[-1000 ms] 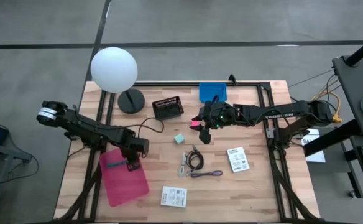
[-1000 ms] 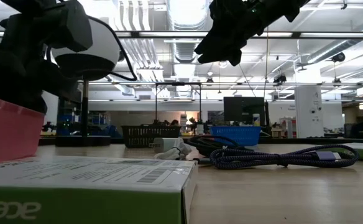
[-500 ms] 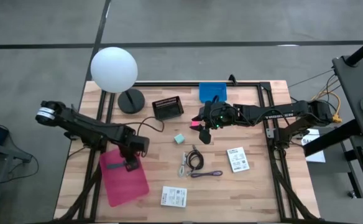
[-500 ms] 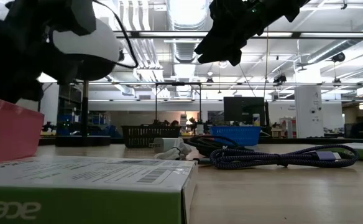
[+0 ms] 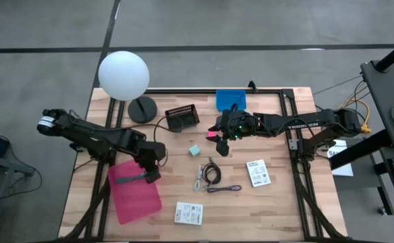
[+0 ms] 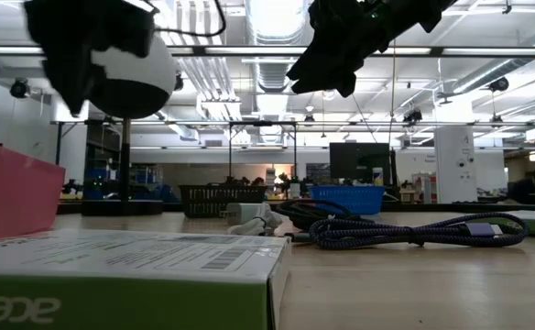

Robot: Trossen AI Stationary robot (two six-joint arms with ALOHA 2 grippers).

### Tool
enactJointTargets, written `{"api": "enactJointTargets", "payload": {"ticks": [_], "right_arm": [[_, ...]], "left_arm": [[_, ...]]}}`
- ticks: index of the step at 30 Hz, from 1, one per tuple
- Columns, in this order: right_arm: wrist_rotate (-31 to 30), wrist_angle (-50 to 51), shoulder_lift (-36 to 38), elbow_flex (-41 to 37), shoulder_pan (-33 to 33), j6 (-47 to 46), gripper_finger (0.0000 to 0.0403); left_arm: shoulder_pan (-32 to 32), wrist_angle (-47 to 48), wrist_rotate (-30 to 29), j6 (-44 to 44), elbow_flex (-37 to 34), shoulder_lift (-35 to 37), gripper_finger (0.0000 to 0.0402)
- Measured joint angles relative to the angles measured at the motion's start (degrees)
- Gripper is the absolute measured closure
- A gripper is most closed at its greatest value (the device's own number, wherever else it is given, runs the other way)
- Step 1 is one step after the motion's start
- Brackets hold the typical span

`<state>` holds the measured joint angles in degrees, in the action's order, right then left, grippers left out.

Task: Pick and place items into bin
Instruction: Put the light blue charger adapter into the blue bin

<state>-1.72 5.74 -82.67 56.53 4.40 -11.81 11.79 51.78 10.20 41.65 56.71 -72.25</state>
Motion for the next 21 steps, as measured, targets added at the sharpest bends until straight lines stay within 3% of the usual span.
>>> {"api": "enactJointTargets", "payload": {"ticks": [11,21], "right_arm": [[0.01,0.00,0.00,0.00,0.02,-0.04,0.0229],[0.02,0.00,0.00,0.00,0.02,-0.02,0.0229]], "left_arm": [[-0.07,-22.62,-8.00,-5.00,1.11,-0.39,0.0274],[-0.09,-29.32,-19.24,-6.62,1.02,-0.43,0.0274]]}}
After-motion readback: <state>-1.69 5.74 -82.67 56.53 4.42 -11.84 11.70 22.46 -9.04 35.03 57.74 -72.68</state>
